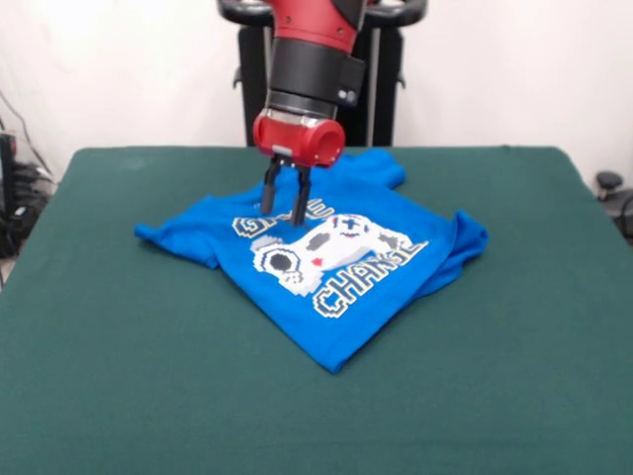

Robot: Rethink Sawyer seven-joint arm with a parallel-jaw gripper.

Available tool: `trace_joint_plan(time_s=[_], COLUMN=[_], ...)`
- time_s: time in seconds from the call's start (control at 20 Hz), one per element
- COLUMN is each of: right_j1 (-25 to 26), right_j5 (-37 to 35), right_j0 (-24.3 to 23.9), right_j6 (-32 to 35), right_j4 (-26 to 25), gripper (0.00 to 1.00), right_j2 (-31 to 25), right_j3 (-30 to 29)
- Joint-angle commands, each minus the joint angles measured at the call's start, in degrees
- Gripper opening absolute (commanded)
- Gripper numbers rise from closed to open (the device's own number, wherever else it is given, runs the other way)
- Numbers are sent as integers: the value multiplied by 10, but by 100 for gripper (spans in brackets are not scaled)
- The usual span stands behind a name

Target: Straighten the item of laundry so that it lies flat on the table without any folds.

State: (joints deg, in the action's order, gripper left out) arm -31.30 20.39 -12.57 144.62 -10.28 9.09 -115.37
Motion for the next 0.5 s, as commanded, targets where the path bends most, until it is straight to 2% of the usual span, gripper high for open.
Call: trace_joint_plan(time_s=[0.05,0.5], right_j1=[34,100], right_j5=[-91,-62], right_j0=[4,-5], right_j6=[64,54], right_j4=[18,2], gripper=[100,100], right_j2=[-49,-39], right_j3=[-50,-29])
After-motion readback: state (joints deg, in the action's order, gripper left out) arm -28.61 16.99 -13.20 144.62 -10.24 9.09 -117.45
